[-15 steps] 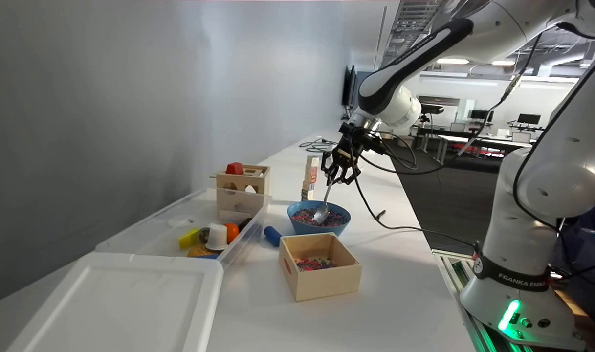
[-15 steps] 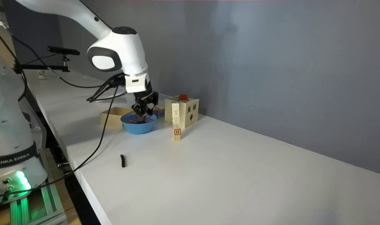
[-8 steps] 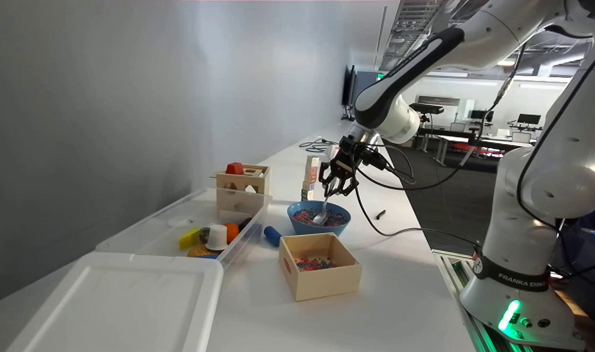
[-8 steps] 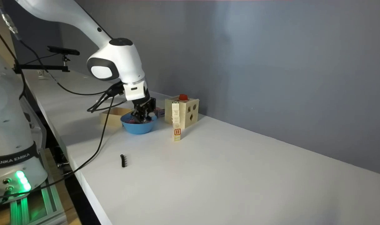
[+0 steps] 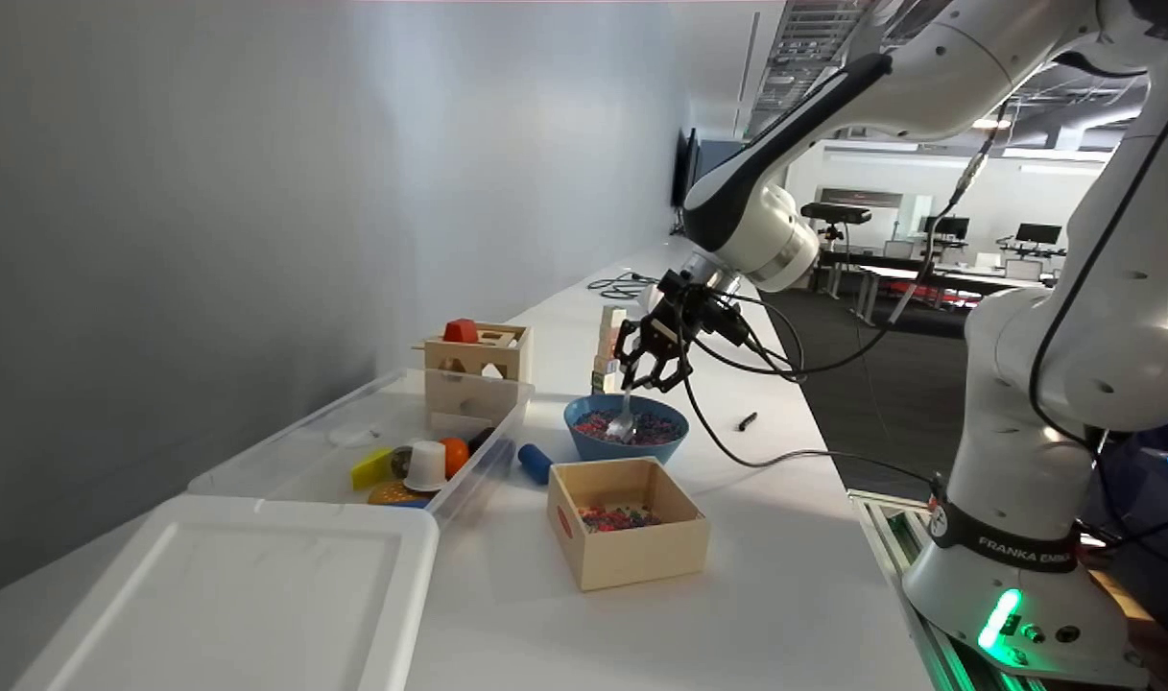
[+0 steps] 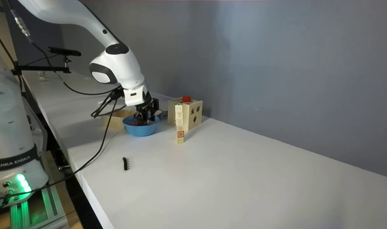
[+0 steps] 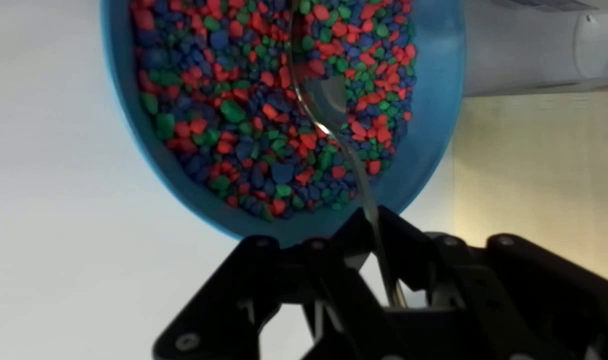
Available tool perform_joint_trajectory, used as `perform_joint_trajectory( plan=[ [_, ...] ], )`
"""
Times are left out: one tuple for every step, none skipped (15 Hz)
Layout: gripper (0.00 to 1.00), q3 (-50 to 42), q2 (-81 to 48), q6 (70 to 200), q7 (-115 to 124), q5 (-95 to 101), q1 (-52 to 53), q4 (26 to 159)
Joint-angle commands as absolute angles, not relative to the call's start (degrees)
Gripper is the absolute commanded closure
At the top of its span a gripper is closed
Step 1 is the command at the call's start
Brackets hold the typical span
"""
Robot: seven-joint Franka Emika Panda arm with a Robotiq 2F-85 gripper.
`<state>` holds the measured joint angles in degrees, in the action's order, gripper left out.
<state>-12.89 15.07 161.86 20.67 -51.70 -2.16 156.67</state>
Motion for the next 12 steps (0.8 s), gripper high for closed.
perform_joint_trajectory(
  plan=[
    [0.91,-12.88,14.99,161.86,20.67,-51.69,-2.16,156.66],
    [0.98,-12.88,14.95,161.86,20.67,-51.69,-2.17,156.66],
    [0.98,-13.64,16.22,163.35,18.17,-55.49,-0.76,156.73],
    [0.98,-13.89,16.64,164.4,17.1,-57.51,-0.04,156.73],
    [0.98,-14.34,17.22,164.96,15.56,-60.5,0.85,156.6],
    [0.98,-14.68,17.66,165.35,14.16,-63.34,1.58,156.39],
    [0.98,-15.1,17.93,165.76,12.55,-66.62,2.39,156.13],
    [0.98,-15.28,18.07,166.0,11.14,-69.0,2.9,155.88],
    [0.98,-15.54,18.16,165.92,9.63,-71.38,3.35,155.59],
    [0.98,-15.86,18.15,165.49,8.05,-73.4,3.7,155.28],
    [0.98,-16.04,18.19,165.43,6.51,-75.32,3.91,155.09],
    [0.98,-16.33,18.3,164.79,5.19,-76.63,3.96,155.0]
  ],
)
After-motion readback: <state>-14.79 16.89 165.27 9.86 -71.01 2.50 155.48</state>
